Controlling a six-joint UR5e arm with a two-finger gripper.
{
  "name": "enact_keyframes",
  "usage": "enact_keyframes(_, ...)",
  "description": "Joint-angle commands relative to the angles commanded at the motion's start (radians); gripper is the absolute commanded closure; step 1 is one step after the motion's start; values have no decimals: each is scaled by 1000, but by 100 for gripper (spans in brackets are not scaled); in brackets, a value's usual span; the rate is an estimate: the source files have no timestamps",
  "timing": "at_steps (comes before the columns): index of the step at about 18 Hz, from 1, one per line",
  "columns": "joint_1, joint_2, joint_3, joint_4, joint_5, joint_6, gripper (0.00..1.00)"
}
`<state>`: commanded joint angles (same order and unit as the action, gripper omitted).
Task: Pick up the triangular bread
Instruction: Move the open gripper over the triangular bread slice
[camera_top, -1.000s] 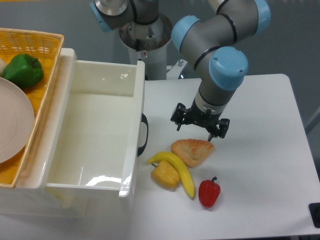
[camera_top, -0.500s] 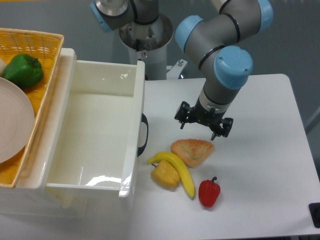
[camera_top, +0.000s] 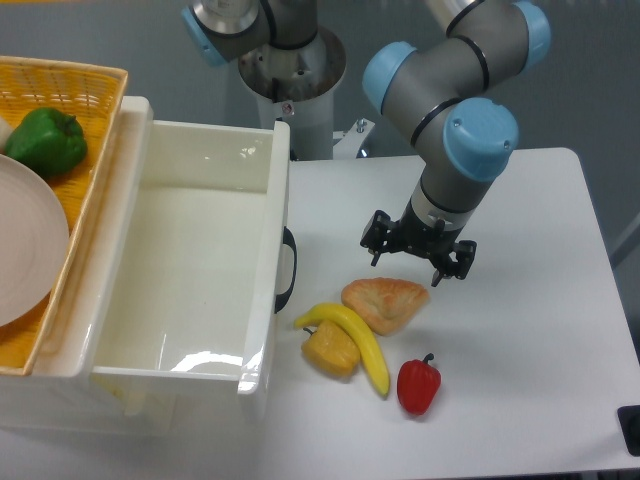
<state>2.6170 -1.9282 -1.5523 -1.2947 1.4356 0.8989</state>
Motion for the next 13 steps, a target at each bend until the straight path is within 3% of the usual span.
enact_keyframes(7,-5,-35,-31,5,71,169,0)
enact_keyframes(13,-23,-52,-77,26,77,186,0)
